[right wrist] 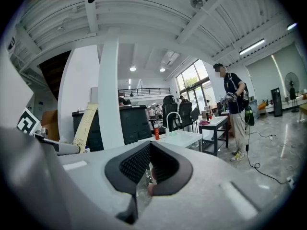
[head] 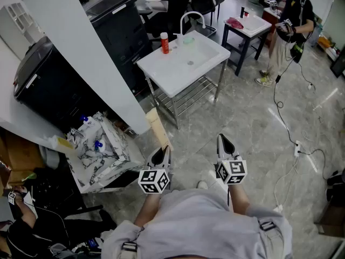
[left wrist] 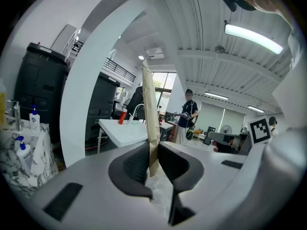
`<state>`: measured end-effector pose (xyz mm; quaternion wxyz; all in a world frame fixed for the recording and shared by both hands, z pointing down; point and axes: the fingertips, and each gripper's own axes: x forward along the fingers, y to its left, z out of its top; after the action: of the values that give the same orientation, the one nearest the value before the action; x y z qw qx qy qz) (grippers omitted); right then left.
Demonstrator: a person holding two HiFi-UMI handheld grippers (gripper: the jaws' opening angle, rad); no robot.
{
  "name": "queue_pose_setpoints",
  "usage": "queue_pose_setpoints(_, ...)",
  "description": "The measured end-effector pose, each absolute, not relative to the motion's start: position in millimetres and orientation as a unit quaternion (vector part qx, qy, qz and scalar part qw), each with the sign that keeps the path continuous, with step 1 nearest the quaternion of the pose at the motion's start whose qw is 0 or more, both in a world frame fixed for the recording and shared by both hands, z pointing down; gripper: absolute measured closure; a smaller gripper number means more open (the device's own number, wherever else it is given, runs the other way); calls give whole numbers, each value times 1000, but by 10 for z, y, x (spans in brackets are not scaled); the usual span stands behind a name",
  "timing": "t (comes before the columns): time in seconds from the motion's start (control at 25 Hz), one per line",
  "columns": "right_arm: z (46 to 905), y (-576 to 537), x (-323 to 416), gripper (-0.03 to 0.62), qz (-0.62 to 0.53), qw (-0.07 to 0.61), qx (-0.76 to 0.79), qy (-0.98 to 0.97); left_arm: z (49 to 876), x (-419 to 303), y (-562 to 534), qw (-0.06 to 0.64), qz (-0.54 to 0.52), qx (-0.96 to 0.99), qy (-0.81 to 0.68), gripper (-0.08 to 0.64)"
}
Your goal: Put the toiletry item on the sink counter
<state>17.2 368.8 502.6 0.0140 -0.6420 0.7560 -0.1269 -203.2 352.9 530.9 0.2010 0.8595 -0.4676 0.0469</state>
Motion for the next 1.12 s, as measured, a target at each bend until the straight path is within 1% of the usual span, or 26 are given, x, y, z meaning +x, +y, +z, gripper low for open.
queue_pose_setpoints(0.52,5083,3670,529,589,-120,18,-649,751,5375,-1679,3478,202,50,859,-468,511)
queue_pose_setpoints(1.12,5323,3530,1227,588,-132,6,-649,749,5488,-962,3339,210,50,856,-469,511)
